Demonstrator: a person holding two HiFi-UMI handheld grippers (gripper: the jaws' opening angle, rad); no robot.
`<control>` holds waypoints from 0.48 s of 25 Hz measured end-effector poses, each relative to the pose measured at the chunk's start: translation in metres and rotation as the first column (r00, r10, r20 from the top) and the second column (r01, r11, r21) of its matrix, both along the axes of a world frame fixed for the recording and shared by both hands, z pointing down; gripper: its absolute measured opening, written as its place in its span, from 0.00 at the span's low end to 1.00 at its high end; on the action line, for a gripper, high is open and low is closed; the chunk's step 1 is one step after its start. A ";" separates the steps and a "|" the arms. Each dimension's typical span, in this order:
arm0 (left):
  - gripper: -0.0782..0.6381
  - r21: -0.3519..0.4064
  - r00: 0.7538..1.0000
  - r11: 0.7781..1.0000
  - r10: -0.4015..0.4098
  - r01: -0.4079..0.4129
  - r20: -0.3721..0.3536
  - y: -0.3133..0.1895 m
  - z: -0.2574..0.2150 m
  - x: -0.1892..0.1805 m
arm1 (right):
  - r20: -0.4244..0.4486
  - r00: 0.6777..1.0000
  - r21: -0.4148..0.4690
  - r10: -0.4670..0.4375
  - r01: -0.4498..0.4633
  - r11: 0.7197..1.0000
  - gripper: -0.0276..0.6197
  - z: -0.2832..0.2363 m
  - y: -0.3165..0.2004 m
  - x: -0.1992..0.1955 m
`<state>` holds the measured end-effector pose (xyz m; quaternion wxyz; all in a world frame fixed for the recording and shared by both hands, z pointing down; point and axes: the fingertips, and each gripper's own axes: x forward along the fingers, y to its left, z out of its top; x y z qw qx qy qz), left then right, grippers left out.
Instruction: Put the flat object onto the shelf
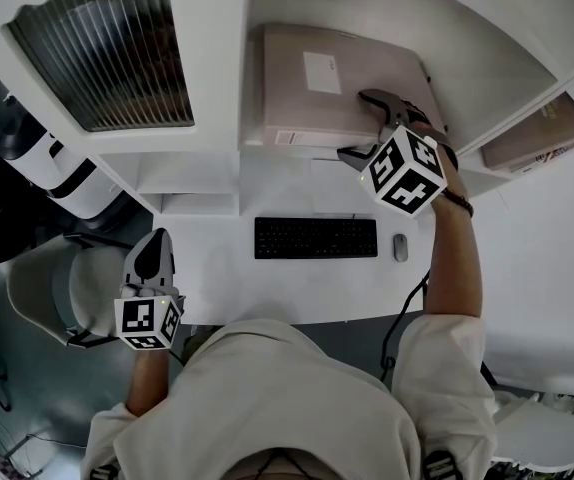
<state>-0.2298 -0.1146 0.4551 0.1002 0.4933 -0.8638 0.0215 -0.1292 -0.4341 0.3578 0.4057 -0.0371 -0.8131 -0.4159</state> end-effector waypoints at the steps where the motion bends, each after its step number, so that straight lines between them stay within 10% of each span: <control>1: 0.10 0.000 1.000 1.000 0.002 -0.002 0.000 0.000 -0.001 0.001 | 0.001 1.000 0.000 -0.003 0.003 1.000 0.73 0.000 0.000 0.000; 12: 0.10 0.007 0.999 1.000 0.029 -0.029 0.013 0.003 -0.006 0.010 | 0.095 0.995 0.070 -0.019 0.013 0.997 0.61 -0.019 0.010 0.019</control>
